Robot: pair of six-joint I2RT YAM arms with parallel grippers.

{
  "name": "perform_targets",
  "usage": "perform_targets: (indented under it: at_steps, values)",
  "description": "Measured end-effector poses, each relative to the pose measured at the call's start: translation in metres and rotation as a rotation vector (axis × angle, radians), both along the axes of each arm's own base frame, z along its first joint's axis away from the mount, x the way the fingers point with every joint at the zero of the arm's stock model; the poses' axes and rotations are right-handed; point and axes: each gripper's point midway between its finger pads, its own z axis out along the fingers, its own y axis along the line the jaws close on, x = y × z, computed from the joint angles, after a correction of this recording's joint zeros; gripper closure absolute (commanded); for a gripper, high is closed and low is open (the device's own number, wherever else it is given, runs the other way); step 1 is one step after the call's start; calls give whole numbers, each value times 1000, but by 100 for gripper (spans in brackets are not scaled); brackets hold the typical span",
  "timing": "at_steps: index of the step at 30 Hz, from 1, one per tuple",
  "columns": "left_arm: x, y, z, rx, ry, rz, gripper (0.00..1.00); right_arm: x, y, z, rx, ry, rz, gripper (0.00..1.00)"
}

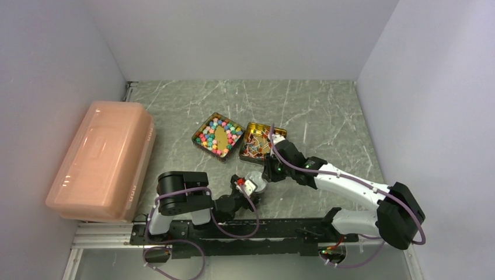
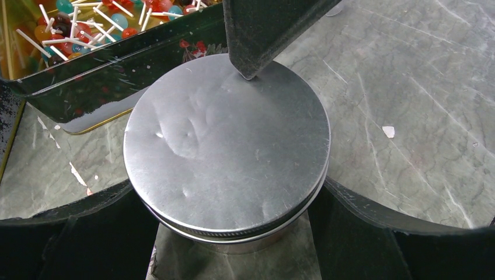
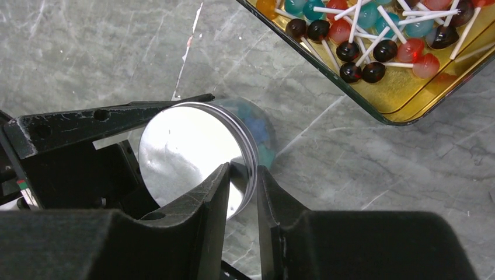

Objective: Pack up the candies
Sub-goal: Screw the bottle lid onto the packing bottle.

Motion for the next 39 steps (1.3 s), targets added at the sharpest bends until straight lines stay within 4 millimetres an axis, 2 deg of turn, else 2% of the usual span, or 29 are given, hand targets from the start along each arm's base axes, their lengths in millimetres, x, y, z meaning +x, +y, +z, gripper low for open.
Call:
perform_targets:
  at_steps: [9, 20, 35, 39]
  values:
    - [0, 0, 0, -1, 1, 2, 23, -2, 1, 2, 15, -1, 3, 84]
    - [1, 1, 0, 0, 0, 4, 23, -20, -1, 0, 54, -2, -1, 84]
    - [2, 5, -1, 1, -1, 16, 23, -28, 7, 0, -54, -86, 0, 84]
    - [3, 5, -1, 1, 0, 19, 23, -47, 13, -3, -63, -30, 56, 81]
